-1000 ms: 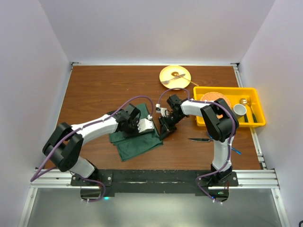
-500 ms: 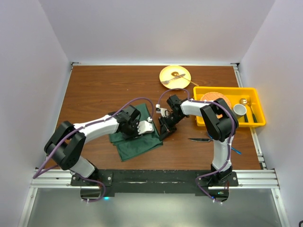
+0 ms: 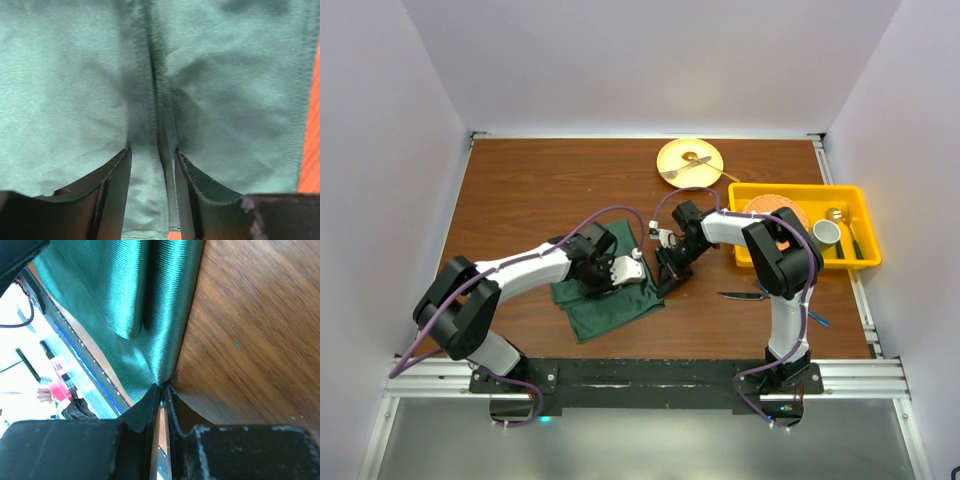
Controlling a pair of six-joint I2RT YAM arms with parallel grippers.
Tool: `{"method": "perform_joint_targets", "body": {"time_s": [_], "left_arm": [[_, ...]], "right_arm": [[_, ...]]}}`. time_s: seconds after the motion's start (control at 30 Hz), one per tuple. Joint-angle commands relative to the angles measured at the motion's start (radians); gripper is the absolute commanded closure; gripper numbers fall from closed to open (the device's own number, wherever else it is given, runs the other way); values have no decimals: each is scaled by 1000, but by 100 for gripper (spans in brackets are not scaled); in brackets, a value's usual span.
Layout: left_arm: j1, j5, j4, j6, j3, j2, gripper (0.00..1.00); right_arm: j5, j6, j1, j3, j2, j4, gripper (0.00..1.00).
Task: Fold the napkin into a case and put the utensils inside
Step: Smooth out the square-folded napkin at the center of the board.
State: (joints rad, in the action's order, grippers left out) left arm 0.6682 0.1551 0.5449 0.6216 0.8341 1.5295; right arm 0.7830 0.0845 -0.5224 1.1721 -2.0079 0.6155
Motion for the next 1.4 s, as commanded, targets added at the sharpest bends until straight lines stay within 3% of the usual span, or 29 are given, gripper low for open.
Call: {"method": "perform_joint_targets", "body": {"time_s": [0.0, 0.3, 0.73, 1.17, 1.37], "left_arm": [[4, 63, 30, -16, 43, 0, 57], [4, 41, 10, -20, 36, 15, 55], [-2, -23, -11, -8, 34, 38, 74], [-45, 9, 58, 30, 109, 52, 70], [-58, 21, 64, 36, 125, 55, 81]], "right_arm": [[-39, -25, -4, 11, -22, 1, 89], [-42, -26, -5, 12, -25, 3, 90], [-44, -28, -4, 9, -28, 3, 90], [-51, -34, -4, 15, -31, 9, 90], [-50, -34, -4, 18, -32, 10, 90]]}}
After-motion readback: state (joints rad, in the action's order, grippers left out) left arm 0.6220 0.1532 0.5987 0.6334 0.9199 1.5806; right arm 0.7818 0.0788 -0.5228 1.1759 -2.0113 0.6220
